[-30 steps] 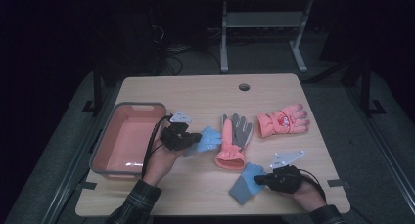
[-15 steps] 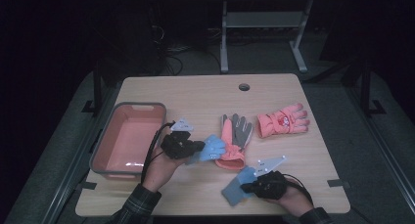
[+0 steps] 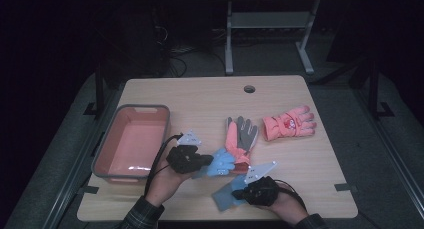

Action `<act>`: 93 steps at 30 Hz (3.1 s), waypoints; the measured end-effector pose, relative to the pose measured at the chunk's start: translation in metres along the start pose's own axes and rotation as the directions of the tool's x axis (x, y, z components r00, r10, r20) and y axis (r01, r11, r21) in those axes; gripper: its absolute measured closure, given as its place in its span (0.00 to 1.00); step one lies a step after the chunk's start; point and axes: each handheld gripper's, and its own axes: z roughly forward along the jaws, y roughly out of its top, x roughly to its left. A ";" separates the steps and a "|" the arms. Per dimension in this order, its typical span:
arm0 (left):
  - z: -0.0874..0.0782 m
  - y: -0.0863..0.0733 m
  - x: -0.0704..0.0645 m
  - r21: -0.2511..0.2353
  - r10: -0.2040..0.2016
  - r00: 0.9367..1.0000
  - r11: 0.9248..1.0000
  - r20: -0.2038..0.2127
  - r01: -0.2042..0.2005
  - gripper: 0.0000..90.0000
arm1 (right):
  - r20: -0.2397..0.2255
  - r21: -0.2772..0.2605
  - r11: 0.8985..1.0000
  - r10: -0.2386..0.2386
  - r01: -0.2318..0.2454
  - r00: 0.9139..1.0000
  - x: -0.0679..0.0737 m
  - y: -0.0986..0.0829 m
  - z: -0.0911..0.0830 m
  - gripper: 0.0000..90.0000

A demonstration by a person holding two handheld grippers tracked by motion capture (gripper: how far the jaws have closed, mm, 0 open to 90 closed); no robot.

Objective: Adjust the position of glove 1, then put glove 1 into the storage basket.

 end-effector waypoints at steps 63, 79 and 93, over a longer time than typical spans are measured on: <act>0.085 -0.025 -0.056 0.153 0.246 0.955 0.950 0.168 -0.271 0.15 | 0.371 -0.084 0.978 0.209 -0.192 0.905 -0.089 -0.052 -0.065 0.28; 0.089 -0.031 -0.064 0.172 0.310 0.944 0.930 0.116 -0.326 0.21 | 0.394 -0.096 0.984 0.176 -0.150 0.902 -0.088 -0.055 -0.059 0.17; 0.079 -0.029 -0.056 0.182 0.286 0.949 0.934 0.133 -0.307 0.68 | 0.396 -0.104 0.984 0.174 -0.144 0.902 -0.089 -0.055 -0.058 0.15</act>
